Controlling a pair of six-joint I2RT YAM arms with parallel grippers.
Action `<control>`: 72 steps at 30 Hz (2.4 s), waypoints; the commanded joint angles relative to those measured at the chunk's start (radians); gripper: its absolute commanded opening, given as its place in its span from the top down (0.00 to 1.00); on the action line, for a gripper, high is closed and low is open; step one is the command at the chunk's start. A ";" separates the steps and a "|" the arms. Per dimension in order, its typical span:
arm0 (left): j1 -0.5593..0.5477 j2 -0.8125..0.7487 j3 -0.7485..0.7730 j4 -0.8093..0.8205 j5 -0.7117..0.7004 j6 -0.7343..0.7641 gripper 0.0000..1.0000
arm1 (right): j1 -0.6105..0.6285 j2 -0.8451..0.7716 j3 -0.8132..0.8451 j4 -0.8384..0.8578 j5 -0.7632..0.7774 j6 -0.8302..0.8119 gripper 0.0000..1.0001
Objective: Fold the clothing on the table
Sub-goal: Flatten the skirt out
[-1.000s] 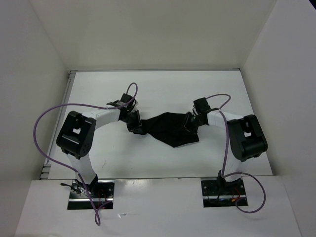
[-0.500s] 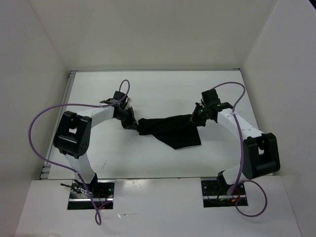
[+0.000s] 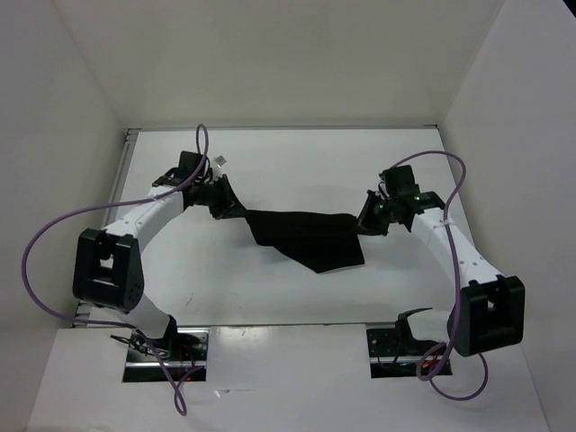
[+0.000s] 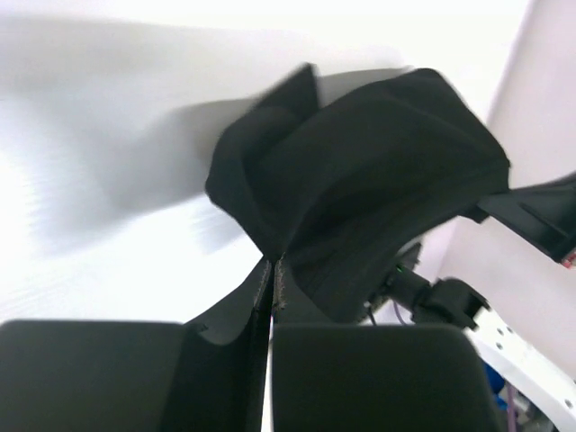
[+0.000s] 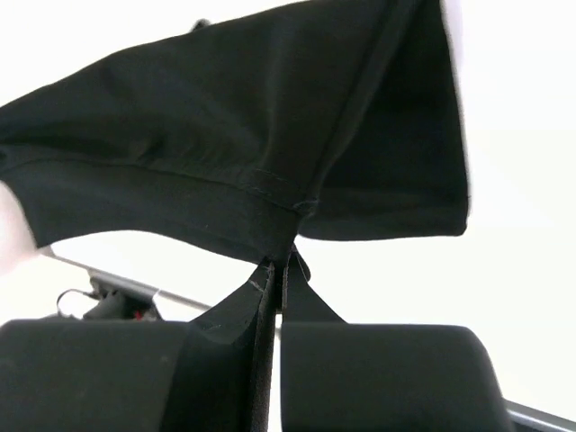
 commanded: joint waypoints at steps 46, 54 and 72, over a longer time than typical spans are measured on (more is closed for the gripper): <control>0.043 0.348 0.815 -0.081 0.215 -0.006 1.00 | -0.139 0.218 0.721 0.093 -0.134 -0.159 1.00; 0.065 0.278 0.530 0.020 0.226 -0.007 1.00 | -0.149 0.193 0.531 0.078 -0.256 -0.145 1.00; -0.052 0.186 -0.232 0.094 0.127 0.089 1.00 | -0.038 -0.080 -0.190 -0.199 -0.425 -0.039 0.71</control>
